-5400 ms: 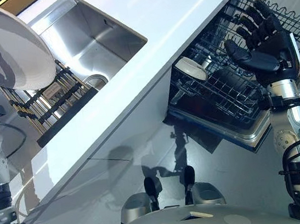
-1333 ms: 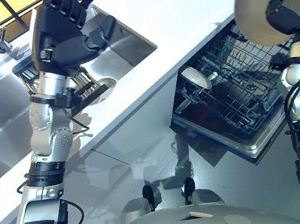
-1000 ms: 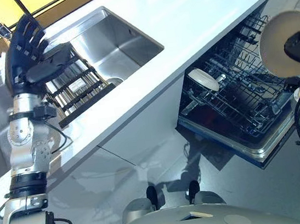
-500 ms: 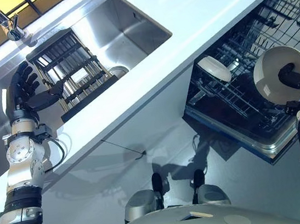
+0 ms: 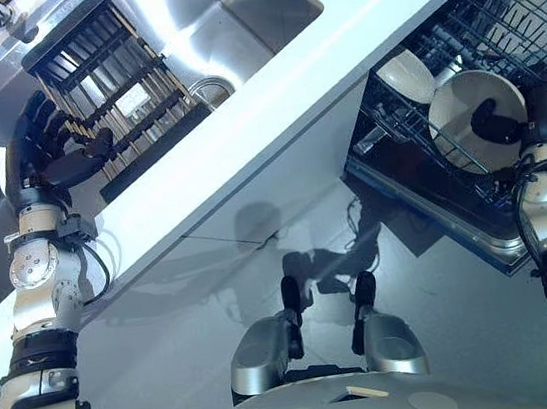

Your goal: Pick up plates and place into dishwasher.

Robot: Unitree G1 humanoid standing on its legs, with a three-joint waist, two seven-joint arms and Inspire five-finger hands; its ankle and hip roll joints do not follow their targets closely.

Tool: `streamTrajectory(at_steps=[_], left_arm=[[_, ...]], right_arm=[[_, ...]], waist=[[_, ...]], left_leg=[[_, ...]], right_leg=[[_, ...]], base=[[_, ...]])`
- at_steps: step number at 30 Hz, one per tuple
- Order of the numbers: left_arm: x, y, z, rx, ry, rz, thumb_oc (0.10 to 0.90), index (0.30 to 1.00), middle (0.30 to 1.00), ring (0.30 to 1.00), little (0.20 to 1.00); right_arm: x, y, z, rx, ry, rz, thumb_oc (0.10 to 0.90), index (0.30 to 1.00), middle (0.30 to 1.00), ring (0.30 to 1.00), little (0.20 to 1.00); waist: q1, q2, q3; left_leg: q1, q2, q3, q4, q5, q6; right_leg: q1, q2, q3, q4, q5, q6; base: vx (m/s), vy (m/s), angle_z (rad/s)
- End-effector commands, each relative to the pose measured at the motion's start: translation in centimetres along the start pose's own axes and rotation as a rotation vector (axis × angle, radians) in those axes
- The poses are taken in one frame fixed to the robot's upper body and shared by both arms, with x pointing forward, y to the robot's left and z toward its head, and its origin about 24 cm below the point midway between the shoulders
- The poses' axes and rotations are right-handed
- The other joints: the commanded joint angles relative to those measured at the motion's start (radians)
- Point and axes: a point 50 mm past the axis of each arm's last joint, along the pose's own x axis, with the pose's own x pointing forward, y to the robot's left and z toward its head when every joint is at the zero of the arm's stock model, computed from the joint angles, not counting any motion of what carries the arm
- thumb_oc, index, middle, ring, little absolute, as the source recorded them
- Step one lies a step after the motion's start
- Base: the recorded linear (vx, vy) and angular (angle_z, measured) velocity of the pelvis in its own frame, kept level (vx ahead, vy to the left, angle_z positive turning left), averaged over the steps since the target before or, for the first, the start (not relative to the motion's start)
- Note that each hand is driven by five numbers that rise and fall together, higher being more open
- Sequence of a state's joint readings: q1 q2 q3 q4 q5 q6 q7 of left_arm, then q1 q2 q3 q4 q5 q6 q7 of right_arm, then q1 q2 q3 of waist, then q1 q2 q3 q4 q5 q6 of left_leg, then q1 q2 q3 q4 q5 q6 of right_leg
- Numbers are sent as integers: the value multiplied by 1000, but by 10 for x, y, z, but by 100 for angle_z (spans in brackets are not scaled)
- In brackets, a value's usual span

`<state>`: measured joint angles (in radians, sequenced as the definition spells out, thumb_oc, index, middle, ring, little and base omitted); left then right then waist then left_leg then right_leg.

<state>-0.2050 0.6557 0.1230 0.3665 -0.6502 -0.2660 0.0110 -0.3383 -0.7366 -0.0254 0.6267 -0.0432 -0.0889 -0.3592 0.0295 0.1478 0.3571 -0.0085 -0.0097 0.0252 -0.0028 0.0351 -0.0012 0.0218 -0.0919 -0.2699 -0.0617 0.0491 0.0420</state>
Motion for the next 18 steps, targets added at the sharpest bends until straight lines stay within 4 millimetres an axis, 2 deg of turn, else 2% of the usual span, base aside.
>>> streamTrajectory(at_steps=[1, 2, 3, 9, 13, 18], left_arm=[[10, -5, 42, -37, -238, -46, 800, 900, 900, 900, 900], [10, -7, 41, -29, -236, -51, 800, 900, 900, 900, 900], [10, -8, 40, -34, -232, -55, 800, 900, 900, 900, 900], [6, -6, 37, -36, -220, -65, 800, 900, 900, 900, 900], [2, 0, 36, -34, -219, -55, 800, 900, 900, 900, 900], [-3, 5, 32, -18, -218, -42, 800, 900, 900, 900, 900]], right_arm=[[10, -12, 11, -121, -70, 4, 100, 300, 300, 300, 200], [9, -10, 11, -115, -65, 10, 396, 554, 554, 554, 496], [9, -9, 10, -107, -62, 15, 800, 900, 900, 900, 900], [4, -8, 22, 48, -117, -46, 800, 900, 900, 900, 900], [-2, -16, 43, 186, -201, -119, 800, 900, 900, 900, 900], [-12, -24, 49, 292, -233, -146, 800, 900, 900, 900, 900]], waist=[[19, 9, -53], [19, 14, -52], [19, 17, -52], [16, 21, -56], [5, 12, -64], [-9, -3, -78]], left_leg=[[-90, -12, 35, 114, -60, -55], [-91, -12, 33, 116, -59, -57], [-92, -11, 33, 117, -57, -58], [-78, -6, 31, 109, -57, -61], [-67, -2, 35, 106, -64, -58], [-53, 1, 44, 105, -73, -53]], right_leg=[[-110, 27, -7, 352, -285, -59], [-112, 26, -6, 358, -288, -60], [-115, 25, -6, 364, -290, -61], [-109, 25, -6, 369, -296, -60], [-98, 28, -2, 366, -299, -58], [-84, 30, 5, 359, -300, -54]], base=[[23, -1, 3], [0, 0, 0], [0, 0, 0], [0, 0, 0], [8, -4, 0], [14, -3, 0]])
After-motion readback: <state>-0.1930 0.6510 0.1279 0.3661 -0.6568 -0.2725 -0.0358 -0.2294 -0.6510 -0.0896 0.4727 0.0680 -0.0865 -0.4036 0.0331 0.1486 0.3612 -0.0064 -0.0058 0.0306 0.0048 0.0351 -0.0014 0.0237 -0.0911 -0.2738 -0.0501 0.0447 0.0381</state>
